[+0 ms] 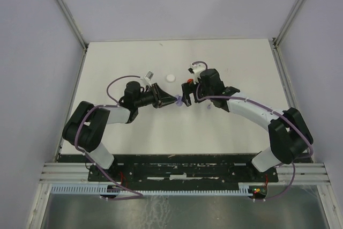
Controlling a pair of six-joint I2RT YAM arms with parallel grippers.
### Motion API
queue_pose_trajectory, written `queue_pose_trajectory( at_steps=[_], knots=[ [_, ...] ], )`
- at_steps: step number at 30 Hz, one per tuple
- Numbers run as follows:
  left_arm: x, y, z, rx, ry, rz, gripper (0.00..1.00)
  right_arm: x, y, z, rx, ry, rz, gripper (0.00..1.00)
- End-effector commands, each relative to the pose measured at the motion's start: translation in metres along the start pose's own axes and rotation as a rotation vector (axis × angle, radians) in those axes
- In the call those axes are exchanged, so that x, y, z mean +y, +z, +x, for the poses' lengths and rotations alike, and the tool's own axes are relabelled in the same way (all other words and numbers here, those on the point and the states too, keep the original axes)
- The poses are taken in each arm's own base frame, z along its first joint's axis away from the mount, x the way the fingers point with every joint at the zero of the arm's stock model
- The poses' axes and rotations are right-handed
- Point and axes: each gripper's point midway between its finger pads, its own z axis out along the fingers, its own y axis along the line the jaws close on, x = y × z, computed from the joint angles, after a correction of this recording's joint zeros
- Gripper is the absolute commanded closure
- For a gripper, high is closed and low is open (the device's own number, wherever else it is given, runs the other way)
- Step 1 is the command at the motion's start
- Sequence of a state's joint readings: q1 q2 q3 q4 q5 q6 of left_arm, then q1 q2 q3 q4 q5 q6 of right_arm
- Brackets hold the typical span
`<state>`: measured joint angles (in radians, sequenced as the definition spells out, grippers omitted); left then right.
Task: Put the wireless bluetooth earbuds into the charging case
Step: Open the charging case, then pick up the earbud from the center of the board.
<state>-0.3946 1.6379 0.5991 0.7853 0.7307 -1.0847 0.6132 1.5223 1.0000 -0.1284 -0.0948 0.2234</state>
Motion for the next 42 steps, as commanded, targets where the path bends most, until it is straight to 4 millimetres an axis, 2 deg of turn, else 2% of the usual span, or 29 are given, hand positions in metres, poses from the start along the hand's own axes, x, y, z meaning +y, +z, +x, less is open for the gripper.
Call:
queue_pose_trajectory(
  at_steps=[1,10,14,19,25,31,42],
  knots=[
    [-0.029,0.008,-0.016,-0.024,0.038,0.083,0.97,0.005,0.006,-0.004,-0.022,0.009,-0.018,0.0],
    [-0.036,0.011,-0.016,-0.015,0.038,0.1,0.97,0.003,0.012,-0.007,-0.03,0.01,-0.009,0.01],
    [-0.038,0.01,-0.02,-0.027,0.037,0.1,0.97,-0.003,0.007,-0.01,-0.048,0.012,0.029,0.0],
    [-0.039,0.005,-0.042,-0.098,0.021,0.092,0.97,-0.028,0.0,-0.006,-0.021,0.005,0.171,0.0],
    [-0.035,-0.017,-0.069,-0.226,-0.039,0.108,0.97,-0.05,-0.001,0.007,0.036,-0.023,0.281,0.0],
    [-0.034,-0.029,-0.072,-0.265,-0.048,0.12,0.97,-0.062,0.015,0.025,0.143,-0.085,0.325,0.0],
    [-0.03,-0.037,-0.066,-0.265,-0.083,0.165,0.97,-0.061,0.049,0.034,0.216,-0.17,0.285,0.03]
  ],
)
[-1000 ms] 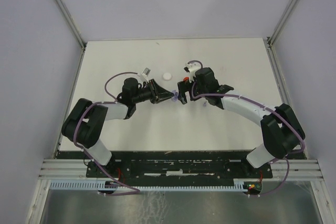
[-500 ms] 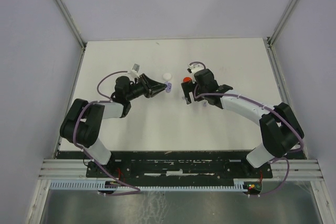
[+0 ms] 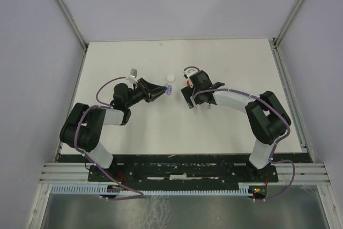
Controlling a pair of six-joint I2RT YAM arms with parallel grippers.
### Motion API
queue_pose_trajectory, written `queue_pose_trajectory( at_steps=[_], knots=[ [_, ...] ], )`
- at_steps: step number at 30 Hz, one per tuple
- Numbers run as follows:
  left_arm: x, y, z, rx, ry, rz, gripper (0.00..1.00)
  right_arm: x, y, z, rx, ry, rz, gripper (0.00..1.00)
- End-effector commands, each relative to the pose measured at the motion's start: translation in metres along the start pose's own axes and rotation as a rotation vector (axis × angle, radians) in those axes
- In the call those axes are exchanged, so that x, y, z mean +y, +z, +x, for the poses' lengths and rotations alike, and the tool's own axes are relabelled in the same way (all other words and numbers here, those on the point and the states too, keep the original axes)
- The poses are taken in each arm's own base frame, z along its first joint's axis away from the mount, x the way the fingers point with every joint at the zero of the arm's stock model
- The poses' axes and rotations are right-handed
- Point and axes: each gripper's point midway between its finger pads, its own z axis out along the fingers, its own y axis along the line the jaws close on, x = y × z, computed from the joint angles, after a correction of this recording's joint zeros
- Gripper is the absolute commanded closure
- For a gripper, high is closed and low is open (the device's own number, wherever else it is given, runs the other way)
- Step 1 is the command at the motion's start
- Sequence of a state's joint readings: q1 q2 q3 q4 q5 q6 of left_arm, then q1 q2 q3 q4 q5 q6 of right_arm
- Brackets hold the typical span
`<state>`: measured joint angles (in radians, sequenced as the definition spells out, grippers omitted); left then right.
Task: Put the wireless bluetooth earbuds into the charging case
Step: Pick up the earbud from the center of the board.
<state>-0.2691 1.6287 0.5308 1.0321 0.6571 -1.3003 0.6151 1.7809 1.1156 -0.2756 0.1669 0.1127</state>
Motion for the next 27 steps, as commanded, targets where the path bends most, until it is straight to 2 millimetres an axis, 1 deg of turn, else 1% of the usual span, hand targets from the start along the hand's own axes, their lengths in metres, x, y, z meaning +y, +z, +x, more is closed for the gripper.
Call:
queue_pose_trajectory(
  at_steps=[1,12,21,27],
  knots=[
    [-0.023,-0.005,-0.006,-0.018,0.013,0.098,0.97,0.003,0.005,-0.024,-0.043,-0.051,0.006,0.03],
    [-0.025,-0.011,-0.01,-0.031,0.012,0.109,0.97,0.008,0.025,-0.021,-0.015,-0.083,0.042,0.04],
    [-0.024,-0.015,-0.011,-0.037,0.007,0.114,0.97,0.0,0.034,-0.025,-0.019,-0.067,0.108,0.05],
    [-0.023,-0.017,-0.012,-0.041,0.003,0.116,0.97,0.001,0.043,-0.028,-0.023,-0.049,0.117,0.06]
  ],
)
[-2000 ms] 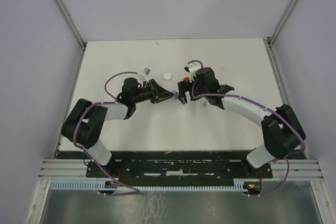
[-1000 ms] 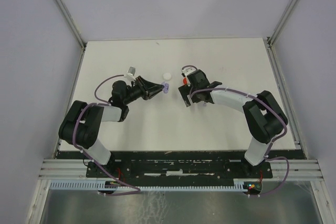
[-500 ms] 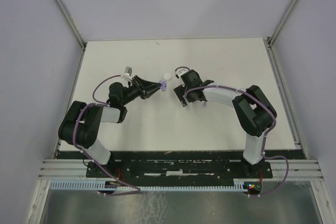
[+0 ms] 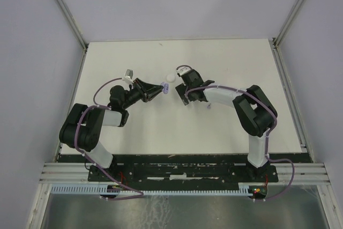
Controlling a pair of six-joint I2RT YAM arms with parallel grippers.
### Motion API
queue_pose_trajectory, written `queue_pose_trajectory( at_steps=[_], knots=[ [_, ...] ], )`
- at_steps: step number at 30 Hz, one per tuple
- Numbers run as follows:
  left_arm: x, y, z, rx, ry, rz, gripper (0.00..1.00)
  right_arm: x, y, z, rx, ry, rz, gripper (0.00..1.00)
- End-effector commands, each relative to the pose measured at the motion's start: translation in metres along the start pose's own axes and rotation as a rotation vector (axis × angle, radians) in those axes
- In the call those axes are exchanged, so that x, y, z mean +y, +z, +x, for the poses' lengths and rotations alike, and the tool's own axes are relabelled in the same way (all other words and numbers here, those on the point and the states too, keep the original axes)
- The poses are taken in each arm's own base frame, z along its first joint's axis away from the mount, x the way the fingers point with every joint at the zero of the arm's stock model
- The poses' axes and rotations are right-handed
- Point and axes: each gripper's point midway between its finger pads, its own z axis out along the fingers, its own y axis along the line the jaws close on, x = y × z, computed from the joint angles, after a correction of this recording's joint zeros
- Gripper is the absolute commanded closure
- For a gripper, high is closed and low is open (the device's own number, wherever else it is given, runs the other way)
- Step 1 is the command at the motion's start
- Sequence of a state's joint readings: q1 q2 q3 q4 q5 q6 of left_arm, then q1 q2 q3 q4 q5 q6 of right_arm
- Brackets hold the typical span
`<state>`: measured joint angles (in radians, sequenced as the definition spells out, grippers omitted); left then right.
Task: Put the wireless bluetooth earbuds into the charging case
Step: Pick up the earbud from the center of the board.
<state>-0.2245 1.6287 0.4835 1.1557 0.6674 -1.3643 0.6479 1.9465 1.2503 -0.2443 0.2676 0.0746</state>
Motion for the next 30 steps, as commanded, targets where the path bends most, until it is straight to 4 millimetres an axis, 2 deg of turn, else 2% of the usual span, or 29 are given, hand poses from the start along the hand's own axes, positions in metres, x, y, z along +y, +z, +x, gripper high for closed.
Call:
queue_pose_trajectory(
  at_steps=[1,8,23,30],
  knots=[
    [-0.017,-0.004,0.0,0.009,0.02,0.064,0.97,-0.003,0.009,-0.008,-0.012,0.019,0.041,0.07],
    [-0.016,-0.004,-0.001,0.004,0.018,0.062,0.97,-0.002,0.011,-0.007,-0.009,0.021,0.042,0.11],
    [-0.012,-0.005,0.0,0.004,0.014,0.056,0.97,0.029,0.006,0.0,0.021,0.139,-0.111,0.41],
    [-0.012,-0.006,0.0,0.004,0.012,0.057,0.97,0.031,0.006,0.0,0.033,0.15,-0.116,0.5]
  ],
)
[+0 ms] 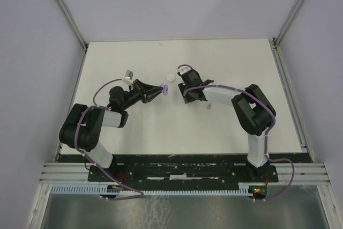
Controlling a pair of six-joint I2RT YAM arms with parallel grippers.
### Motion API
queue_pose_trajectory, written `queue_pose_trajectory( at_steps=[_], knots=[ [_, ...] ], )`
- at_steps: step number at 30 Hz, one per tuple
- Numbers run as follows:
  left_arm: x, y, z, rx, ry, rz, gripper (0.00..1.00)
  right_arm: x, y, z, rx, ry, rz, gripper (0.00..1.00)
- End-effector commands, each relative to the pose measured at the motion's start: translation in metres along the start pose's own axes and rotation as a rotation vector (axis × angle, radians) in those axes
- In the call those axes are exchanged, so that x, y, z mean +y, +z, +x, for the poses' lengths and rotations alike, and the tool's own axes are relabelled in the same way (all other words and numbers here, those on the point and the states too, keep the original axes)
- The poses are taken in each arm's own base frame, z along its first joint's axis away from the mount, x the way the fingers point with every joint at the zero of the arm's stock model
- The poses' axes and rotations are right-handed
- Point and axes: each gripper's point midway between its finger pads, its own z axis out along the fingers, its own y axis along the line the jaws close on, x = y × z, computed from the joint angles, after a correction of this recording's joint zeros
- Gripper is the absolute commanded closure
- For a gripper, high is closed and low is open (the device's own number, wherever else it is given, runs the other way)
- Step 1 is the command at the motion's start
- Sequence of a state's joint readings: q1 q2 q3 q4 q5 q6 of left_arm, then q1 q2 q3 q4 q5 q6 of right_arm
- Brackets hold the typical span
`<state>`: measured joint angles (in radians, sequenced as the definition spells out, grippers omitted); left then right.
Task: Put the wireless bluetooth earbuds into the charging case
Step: Pick up the earbud from the center of the board.
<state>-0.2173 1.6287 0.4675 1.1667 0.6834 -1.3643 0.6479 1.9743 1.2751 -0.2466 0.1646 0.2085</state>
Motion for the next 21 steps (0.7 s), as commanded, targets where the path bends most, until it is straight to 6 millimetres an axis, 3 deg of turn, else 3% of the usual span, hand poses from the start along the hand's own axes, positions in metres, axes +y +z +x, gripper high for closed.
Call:
queue_pose_trajectory(
  at_steps=[1,5,21],
  knots=[
    [-0.0147,-0.0019,-0.0024,-0.006,0.015,0.057,0.97,0.0056,0.0028,0.0031,0.02,0.019,-0.012,0.52],
    [-0.0147,-0.0021,-0.0031,-0.008,0.013,0.057,0.97,0.0056,0.0046,0.0037,0.029,0.027,-0.006,0.56],
    [-0.0136,-0.0043,-0.0039,-0.014,0.012,0.057,0.97,0.0059,0.0082,0.0037,0.048,0.075,0.011,0.59]
  ],
)
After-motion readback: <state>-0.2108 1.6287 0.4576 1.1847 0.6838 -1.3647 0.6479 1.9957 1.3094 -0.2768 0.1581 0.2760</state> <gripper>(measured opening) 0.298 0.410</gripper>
